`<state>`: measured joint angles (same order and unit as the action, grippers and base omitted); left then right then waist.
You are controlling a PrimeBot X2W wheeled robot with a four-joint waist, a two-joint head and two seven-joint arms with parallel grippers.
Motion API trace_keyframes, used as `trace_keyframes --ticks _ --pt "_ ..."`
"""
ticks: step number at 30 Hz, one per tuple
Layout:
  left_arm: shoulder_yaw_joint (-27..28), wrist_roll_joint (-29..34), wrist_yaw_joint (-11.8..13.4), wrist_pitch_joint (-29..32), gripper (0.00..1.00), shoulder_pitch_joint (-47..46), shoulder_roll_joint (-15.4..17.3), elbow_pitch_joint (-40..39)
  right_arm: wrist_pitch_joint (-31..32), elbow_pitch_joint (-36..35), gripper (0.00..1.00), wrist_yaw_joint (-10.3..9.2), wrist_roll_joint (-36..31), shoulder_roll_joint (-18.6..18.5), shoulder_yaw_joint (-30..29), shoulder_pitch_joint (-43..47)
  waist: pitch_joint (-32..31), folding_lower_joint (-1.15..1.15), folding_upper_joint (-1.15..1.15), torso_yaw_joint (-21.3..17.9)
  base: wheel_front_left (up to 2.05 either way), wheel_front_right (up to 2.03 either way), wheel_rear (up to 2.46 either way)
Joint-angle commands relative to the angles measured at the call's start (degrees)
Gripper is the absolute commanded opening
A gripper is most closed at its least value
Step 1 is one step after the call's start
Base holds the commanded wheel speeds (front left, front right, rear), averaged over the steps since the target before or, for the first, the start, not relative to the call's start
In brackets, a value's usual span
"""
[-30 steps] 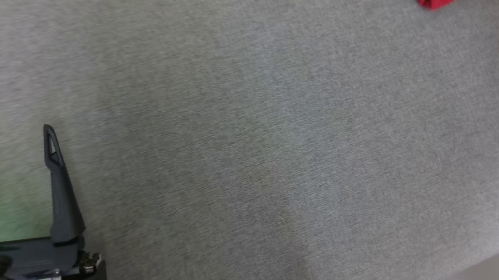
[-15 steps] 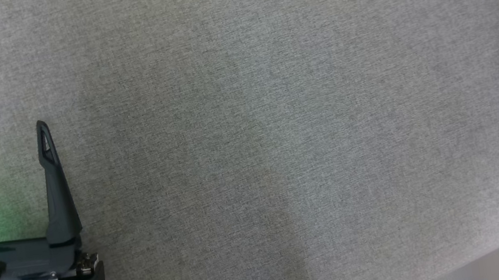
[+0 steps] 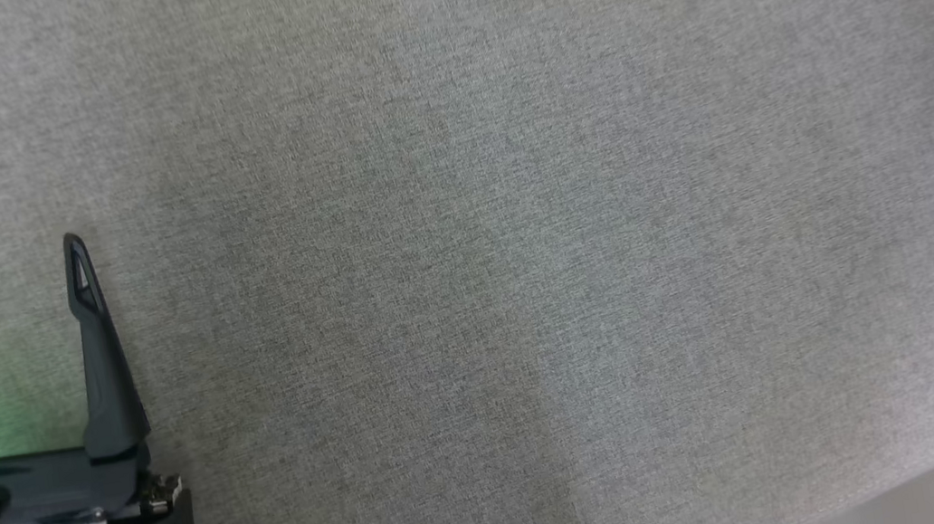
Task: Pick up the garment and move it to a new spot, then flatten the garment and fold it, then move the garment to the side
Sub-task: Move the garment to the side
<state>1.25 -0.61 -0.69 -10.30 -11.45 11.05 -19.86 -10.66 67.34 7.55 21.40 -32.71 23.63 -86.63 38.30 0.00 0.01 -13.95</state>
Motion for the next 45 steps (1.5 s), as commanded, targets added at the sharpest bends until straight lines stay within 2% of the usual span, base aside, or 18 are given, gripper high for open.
trace_keyframes --ticks 1,7,14,27,45 --pt "0.1 -0.6 0.2 -0.4 1.0 1.0 -0.1 0.6 -1.1 -0.7 1.0 -0.15 0.5 0.4 0.3 0.2 -1.5 0.0 -0.01 0.1 0.0 0.0 0.0" --pt "0.3 -2.0 0.8 -2.2 1.0 2.9 -1.3 3.7 -4.2 -5.6 1.0 -0.15 2.2 2.3 1.2 3.8 -7.0 0.0 -0.01 1.3 0.0 0.0 0.0" --pt "1.4 -4.4 1.6 -3.7 1.0 6.2 -2.5 7.3 -4.5 -14.5 1.0 -0.15 2.5 5.2 0.1 11.4 -13.8 0.0 -0.01 2.4 0.0 0.0 0.0" --pt "2.0 -7.1 1.5 -4.9 1.0 12.8 -4.7 13.0 -4.6 -29.7 1.0 -0.15 -1.4 11.1 -8.1 35.4 -26.7 0.0 -0.01 5.6 0.0 0.0 0.0" --pt "3.0 -7.5 0.4 -4.9 1.0 17.6 -6.1 15.0 -1.9 -47.1 1.0 -0.15 -4.2 19.6 -17.2 69.6 -35.2 0.0 -0.01 10.1 0.0 0.0 0.0"
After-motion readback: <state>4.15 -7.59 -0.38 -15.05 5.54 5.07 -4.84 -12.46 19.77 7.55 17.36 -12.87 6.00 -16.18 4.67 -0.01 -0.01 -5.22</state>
